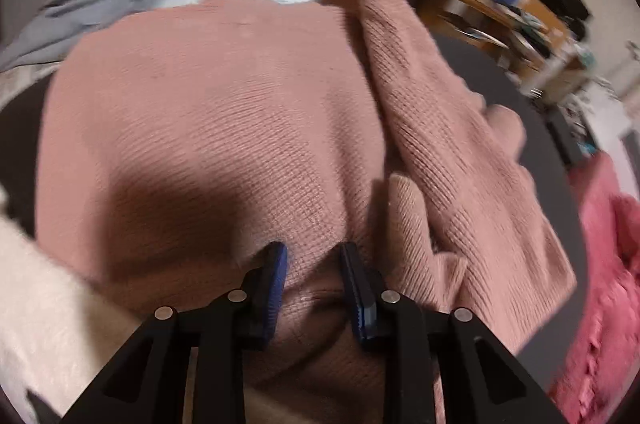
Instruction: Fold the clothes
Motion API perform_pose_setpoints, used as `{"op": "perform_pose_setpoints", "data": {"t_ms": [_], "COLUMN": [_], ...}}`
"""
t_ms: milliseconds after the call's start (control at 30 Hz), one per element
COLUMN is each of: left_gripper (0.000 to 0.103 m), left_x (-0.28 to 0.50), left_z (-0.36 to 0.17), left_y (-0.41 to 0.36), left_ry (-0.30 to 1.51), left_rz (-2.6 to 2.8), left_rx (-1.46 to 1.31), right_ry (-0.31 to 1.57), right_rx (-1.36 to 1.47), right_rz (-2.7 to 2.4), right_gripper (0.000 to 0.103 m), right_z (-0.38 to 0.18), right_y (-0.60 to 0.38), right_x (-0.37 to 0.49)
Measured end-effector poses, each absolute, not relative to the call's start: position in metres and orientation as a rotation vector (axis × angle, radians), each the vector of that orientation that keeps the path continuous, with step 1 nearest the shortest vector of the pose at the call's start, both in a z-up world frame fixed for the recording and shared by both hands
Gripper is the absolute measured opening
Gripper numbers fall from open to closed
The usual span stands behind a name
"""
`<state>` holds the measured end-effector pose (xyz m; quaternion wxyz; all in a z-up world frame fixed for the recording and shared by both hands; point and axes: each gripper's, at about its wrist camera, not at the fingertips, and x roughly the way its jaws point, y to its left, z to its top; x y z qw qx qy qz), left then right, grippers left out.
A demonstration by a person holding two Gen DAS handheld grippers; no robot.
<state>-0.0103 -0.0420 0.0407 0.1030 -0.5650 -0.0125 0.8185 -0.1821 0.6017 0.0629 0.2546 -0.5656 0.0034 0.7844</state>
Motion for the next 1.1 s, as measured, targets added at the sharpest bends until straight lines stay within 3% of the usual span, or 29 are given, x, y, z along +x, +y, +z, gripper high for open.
{"op": "perform_pose_setpoints", "data": {"t_ms": [100, 267, 400, 500, 567, 633, 733, 833, 900, 1000, 1033, 1100], "left_gripper": [0.02, 0.022, 0.023, 0.028, 0.038, 0.062, 0.084, 0.092, 0.095, 0.093, 0.067, 0.049], "left_x": [-0.006, -0.003, 0.001, -0.006, -0.011, -0.013, -0.01, -0.014, -0.012, -0.011, -0.013, -0.016], "left_z": [0.041, 0.044, 0.06, 0.073, 0.078, 0.085, 0.09, 0.078, 0.065, 0.037, 0.025, 0.018], "left_y": [-0.029, -0.021, -0.039, -0.062, -0.073, -0.085, -0.092, -0.059, -0.032, 0.003, 0.011, 0.013], "left_ry": [-0.009, 0.033, -0.024, -0.068, -0.048, -0.037, -0.104, -0.151, -0.066, 0.217, 0.315, 0.297], "left_rz": [2.412, 2.416, 2.427, 2.459, 2.5, 2.532, 2.538, 2.514, 2.501, 2.518, 2.522, 2.514], "left_rx": [-1.642, -1.611, -1.581, -1.54, -1.504, -1.471, -1.417, -1.375, -1.368, -1.376, -1.382, -1.375], "right_ry": [-0.01, 0.142, 0.163, 0.243, 0.308, 0.398, 0.473, 0.41, 0.276, 0.028, -0.056, -0.159], "right_rx": [-1.504, -1.284, -0.969, -1.024, -1.163, -1.314, -1.482, -1.602, -1.634, -1.644, -1.654, -1.668], "right_rz": [2.019, 2.084, 2.369, 2.628, 2.78, 2.89, 2.938, 2.93, 2.923, 2.93, 2.935, 2.924], "right_gripper": [0.027, 0.028, 0.034, 0.038, 0.038, 0.038, 0.038, 0.038, 0.039, 0.039, 0.039, 0.035], "right_z": [0.063, 0.098, 0.156, 0.158, 0.14, 0.119, 0.093, 0.073, 0.053, 0.038, 0.037, 0.037], "right_y": [0.632, 0.64, 0.55, 0.464, 0.415, 0.361, 0.296, 0.245, 0.227, 0.202, 0.198, 0.195], "right_x": [-0.161, -0.114, -0.063, -0.032, -0.032, -0.027, -0.014, 0.003, 0.014, 0.031, 0.032, 0.035]}}
